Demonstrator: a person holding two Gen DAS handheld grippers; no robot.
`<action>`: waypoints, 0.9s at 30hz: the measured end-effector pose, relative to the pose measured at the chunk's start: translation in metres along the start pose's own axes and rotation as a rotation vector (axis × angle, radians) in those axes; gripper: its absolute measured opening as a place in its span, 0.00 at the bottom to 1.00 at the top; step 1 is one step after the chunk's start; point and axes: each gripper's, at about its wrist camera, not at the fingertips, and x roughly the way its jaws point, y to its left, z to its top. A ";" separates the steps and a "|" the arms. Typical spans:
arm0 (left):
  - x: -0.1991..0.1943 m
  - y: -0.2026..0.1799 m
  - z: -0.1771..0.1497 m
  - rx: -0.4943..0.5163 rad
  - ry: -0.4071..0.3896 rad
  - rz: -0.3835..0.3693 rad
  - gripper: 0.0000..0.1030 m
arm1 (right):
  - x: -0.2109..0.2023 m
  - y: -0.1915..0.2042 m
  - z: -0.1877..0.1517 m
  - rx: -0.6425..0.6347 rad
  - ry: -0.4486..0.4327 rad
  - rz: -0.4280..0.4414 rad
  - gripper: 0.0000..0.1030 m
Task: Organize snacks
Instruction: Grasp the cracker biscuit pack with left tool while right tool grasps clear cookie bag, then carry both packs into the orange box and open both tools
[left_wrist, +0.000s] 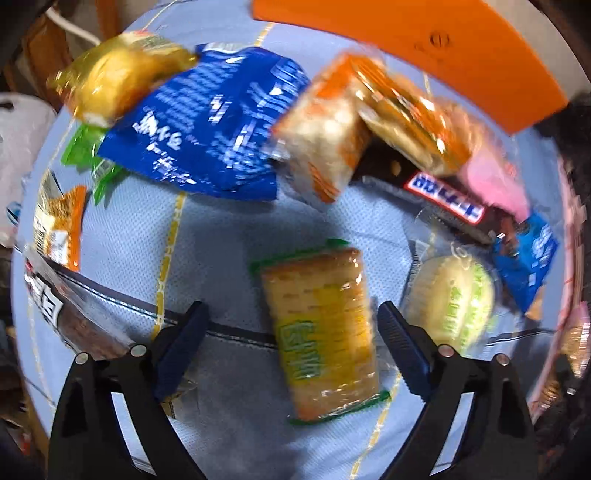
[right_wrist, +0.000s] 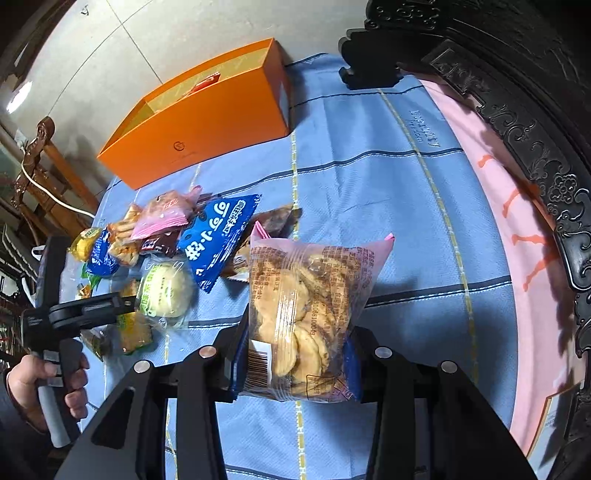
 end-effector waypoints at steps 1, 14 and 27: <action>0.002 -0.004 -0.001 0.013 -0.004 0.028 0.88 | 0.000 0.000 -0.001 -0.002 0.003 0.001 0.41; -0.026 0.014 -0.040 0.113 -0.031 -0.041 0.46 | -0.006 0.019 -0.002 -0.063 0.005 0.032 0.40; -0.100 0.052 -0.032 0.104 -0.136 -0.107 0.46 | -0.003 0.075 0.014 -0.186 0.007 0.094 0.40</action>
